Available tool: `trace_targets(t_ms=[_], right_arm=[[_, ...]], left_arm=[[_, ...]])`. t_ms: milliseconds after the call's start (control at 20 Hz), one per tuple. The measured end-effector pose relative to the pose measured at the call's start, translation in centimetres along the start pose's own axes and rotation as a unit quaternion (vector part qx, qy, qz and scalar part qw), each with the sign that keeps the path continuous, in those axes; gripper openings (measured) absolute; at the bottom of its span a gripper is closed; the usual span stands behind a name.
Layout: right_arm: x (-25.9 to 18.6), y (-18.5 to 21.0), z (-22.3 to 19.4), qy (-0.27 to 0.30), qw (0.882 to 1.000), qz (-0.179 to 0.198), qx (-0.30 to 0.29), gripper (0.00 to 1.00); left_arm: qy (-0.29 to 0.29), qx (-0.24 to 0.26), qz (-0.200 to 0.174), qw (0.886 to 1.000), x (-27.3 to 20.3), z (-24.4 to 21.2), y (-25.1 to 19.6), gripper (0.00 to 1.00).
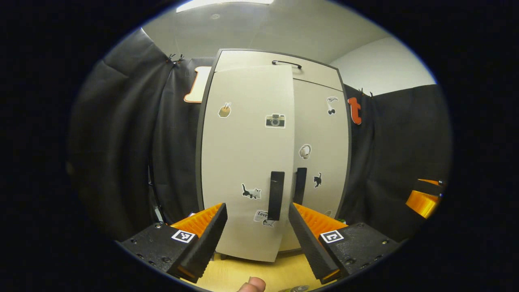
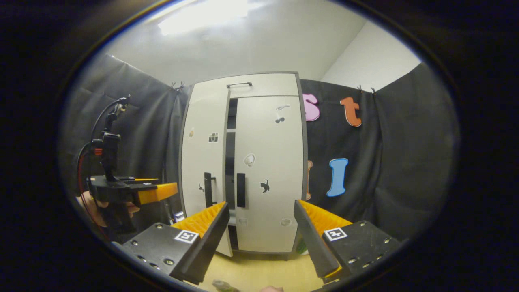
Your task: Grasp the bottle in the cabinet with the left hand and place it on the coaster, then close the right door with the right hand and the left door with the left hand.
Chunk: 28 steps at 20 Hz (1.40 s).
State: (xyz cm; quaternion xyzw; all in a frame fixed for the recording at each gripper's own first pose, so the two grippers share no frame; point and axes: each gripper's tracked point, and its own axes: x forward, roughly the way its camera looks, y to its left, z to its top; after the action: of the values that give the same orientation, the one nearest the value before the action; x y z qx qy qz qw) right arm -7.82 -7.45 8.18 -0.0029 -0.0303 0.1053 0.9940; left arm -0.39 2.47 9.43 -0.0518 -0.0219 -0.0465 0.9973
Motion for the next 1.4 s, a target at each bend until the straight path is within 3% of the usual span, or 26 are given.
trace_targets(t_ms=[450, 650, 700, 1400], right_arm=[[-1.1, -1.2, -1.7, 0.021, 1.000, -0.007, -0.004, 0.96], [-0.9, -1.5, -2.0, 0.027, 1.000, -0.007, -0.010, 0.96], [-0.8, -1.6, -2.1, 0.028, 1.000, -0.009, -0.010, 0.96], [-0.2, -2.7, -2.1, 0.023, 0.999, -0.027, -0.004, 0.96]], left_arm=[[0.012, -0.012, 0.019, 1.000, -1.7, -1.3, -0.6, 0.96], [0.020, -0.008, 0.016, 1.000, -2.1, -2.2, -0.8, 0.93], [0.021, -0.008, 0.014, 1.000, -2.2, -2.2, -1.0, 0.96], [0.020, -0.002, 0.010, 1.000, -0.9, -2.2, -2.2, 0.96]])
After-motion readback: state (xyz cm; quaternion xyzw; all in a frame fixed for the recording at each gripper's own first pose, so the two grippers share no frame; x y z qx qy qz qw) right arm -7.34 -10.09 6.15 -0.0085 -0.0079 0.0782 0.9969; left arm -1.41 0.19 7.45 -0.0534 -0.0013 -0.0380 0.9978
